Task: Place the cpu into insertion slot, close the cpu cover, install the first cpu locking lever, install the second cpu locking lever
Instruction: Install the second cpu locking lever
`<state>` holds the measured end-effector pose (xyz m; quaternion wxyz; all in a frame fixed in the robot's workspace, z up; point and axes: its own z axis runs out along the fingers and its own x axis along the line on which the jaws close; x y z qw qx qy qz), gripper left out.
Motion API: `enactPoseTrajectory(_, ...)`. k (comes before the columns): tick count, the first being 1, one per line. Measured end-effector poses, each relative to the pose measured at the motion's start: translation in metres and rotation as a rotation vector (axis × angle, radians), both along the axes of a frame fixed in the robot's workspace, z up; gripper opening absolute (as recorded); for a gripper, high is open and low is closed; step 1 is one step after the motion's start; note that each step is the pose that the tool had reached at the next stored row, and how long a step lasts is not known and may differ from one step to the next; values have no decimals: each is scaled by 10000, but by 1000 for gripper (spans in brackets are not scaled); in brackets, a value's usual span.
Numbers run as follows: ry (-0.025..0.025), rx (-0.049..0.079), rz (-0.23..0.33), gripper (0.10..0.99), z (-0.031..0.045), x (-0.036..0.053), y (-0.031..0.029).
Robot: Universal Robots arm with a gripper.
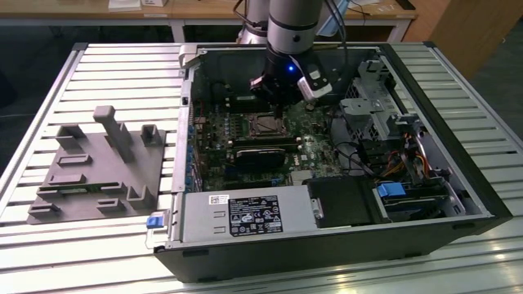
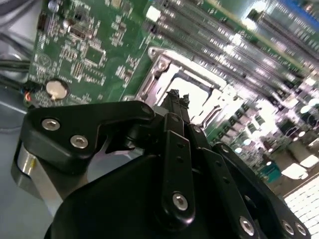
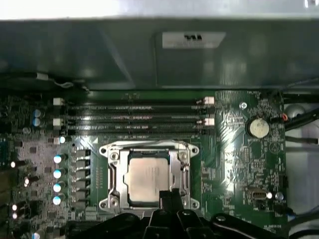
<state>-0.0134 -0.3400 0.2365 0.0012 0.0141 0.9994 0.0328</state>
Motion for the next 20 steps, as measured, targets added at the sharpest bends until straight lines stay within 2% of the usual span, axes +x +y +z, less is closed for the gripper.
enactPoseTrajectory(4, 0, 12, 1, 106, -4, 0, -84)
enactPoseTrajectory(14, 10, 14, 0, 106, -58, -1, -212)
enactPoseTrajectory(20, 9, 23, 0, 106, -66, -37, -286)
